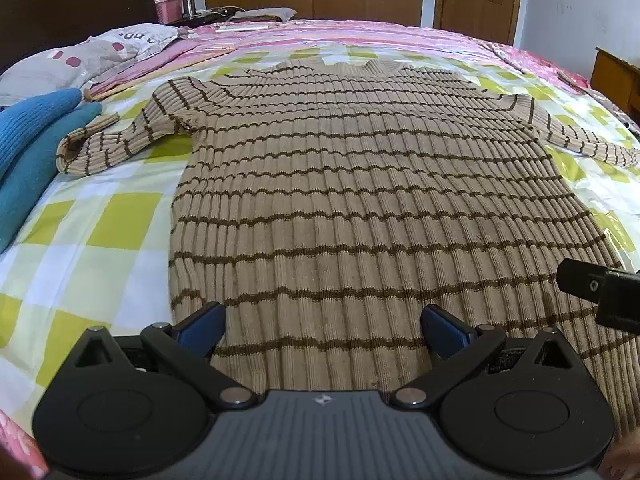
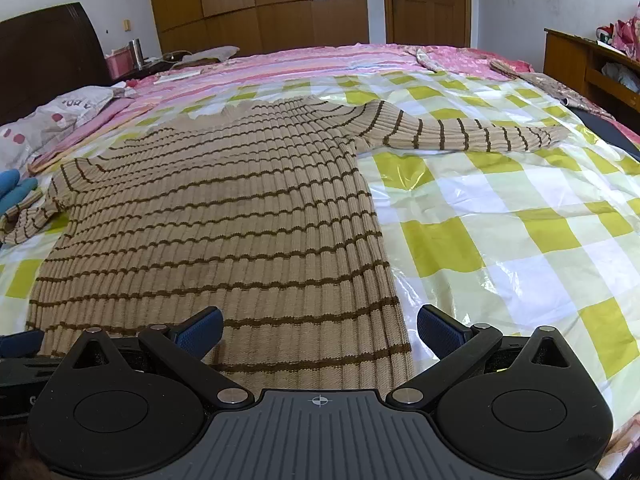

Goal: Fold small clothes

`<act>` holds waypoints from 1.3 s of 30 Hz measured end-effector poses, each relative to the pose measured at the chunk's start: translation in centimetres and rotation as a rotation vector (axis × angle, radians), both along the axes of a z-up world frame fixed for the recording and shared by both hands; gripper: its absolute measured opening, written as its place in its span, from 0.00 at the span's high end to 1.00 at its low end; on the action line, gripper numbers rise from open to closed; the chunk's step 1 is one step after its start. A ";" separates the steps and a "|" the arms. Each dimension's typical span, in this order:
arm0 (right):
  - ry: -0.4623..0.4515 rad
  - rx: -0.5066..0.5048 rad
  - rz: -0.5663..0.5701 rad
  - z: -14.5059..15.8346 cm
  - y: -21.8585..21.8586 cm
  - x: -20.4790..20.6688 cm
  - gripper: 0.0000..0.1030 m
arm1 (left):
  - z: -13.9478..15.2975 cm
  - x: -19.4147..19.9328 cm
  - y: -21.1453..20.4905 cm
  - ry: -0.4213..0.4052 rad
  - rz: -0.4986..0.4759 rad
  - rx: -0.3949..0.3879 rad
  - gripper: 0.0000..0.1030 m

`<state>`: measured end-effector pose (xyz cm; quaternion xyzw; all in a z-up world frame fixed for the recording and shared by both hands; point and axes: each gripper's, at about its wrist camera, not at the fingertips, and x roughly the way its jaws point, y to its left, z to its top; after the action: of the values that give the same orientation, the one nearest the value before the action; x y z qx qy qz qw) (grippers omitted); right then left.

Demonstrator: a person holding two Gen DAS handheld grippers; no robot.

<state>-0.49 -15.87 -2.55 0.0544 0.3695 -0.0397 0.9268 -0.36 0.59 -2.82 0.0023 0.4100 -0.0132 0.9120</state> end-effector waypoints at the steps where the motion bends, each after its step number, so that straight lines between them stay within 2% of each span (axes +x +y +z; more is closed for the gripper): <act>1: 0.001 -0.001 0.000 0.0 0.0 0.0 0.00 | 0.0 -0.1 0.0 0.002 0.001 0.000 0.00; 8: -0.013 0.006 -0.007 0.4 -0.8 0.7 0.00 | 0.8 0.0 0.1 0.015 -0.004 -0.009 0.00; 15: -0.041 0.044 -0.041 1.8 -3.4 2.6 0.01 | 3.1 1.5 -0.9 -0.058 -0.021 0.001 0.00; 19: -0.044 0.094 -0.112 2.3 -7.6 4.7 0.01 | 4.0 3.7 -2.6 -0.100 -0.041 0.022 0.00; 25: -0.059 0.094 -0.249 2.5 -15.2 8.4 0.03 | 4.8 7.5 -6.4 -0.156 -0.102 0.030 0.00; 29: -0.056 0.106 -0.343 2.4 -20.4 11.0 0.09 | 5.0 10.2 -8.8 -0.185 -0.135 0.015 0.00; 33: -0.047 0.170 -0.441 2.7 -25.6 14.4 0.15 | 5.1 12.3 -10.3 -0.204 -0.146 -0.014 0.00; 35: -0.047 0.185 -0.480 2.8 -27.6 16.0 0.16 | 5.0 13.3 -11.0 -0.211 -0.142 -0.027 0.00; 39: -0.020 0.200 -0.551 2.5 -30.1 18.4 0.24 | 4.4 14.3 -11.5 -0.209 -0.142 -0.040 0.00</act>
<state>17.91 -45.98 -0.06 0.2444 0.3338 -0.2528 0.8746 13.91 -10.86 1.55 0.0144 0.3111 -0.0858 0.9464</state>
